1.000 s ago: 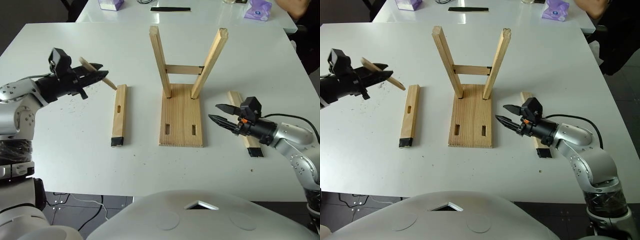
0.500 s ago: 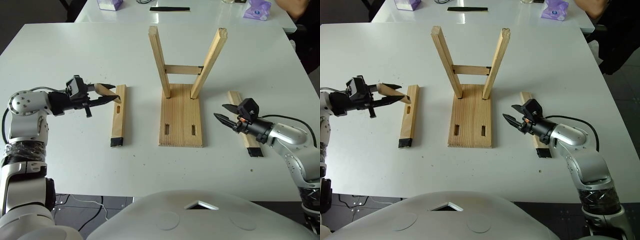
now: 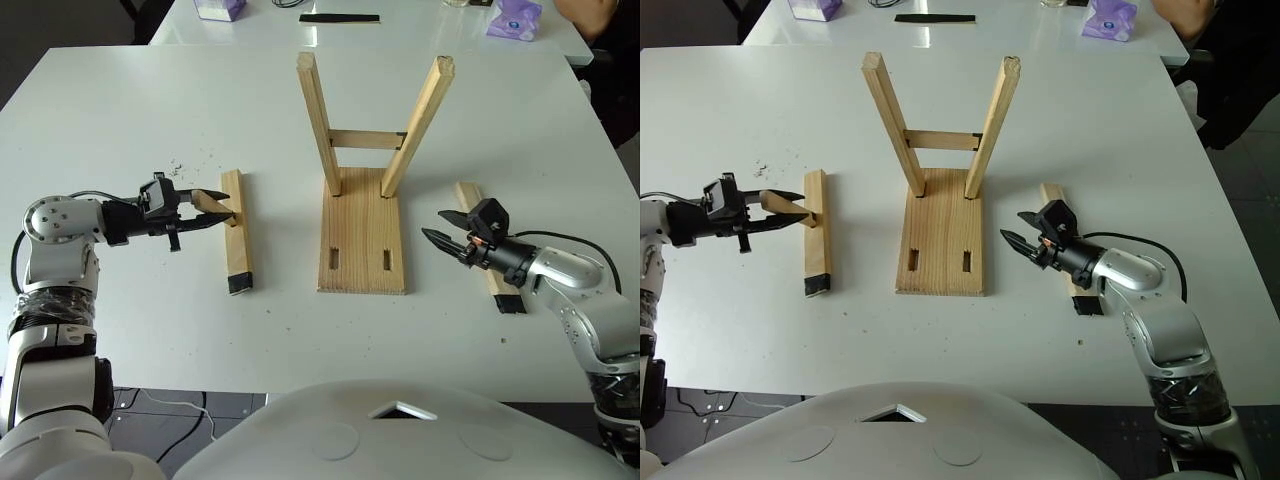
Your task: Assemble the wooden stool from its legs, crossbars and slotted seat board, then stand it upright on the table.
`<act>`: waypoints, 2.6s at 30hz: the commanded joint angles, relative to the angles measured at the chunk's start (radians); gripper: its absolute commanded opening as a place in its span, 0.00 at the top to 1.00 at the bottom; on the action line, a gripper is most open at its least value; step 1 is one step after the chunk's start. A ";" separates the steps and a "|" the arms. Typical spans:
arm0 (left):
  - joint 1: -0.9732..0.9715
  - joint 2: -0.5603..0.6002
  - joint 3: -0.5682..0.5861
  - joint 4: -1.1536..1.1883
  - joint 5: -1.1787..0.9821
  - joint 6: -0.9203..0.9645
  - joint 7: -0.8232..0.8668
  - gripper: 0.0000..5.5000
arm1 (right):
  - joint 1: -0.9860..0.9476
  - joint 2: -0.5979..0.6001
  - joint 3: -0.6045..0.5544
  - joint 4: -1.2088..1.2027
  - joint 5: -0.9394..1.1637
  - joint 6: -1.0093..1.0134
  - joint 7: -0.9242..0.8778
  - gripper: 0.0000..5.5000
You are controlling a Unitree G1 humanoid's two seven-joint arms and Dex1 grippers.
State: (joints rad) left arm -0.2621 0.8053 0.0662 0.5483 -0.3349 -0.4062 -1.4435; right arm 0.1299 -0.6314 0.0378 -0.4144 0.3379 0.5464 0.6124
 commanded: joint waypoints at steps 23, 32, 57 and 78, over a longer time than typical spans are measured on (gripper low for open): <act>0.167 -0.041 -0.169 -0.256 0.035 0.384 0.128 0.76 | -0.070 -0.004 0.044 0.086 -0.071 -0.028 0.043 0.57; 0.175 -0.071 -0.125 -0.232 -0.045 0.475 0.181 0.76 | -0.074 -0.009 0.041 0.095 -0.090 -0.035 0.058 0.57; 0.309 -0.062 -0.161 -0.183 0.025 0.225 0.226 0.76 | -0.073 -0.018 0.036 0.091 -0.121 -0.034 0.071 0.57; 0.271 -0.095 0.005 -0.258 -0.185 0.346 0.220 0.49 | -0.074 -0.024 0.022 0.118 -0.146 -0.053 0.088 0.57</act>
State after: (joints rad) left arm 0.0104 0.6847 0.0259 0.3762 -0.4646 -0.1243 -1.2093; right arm 0.0588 -0.6445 0.0723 -0.2939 0.1945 0.4984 0.6974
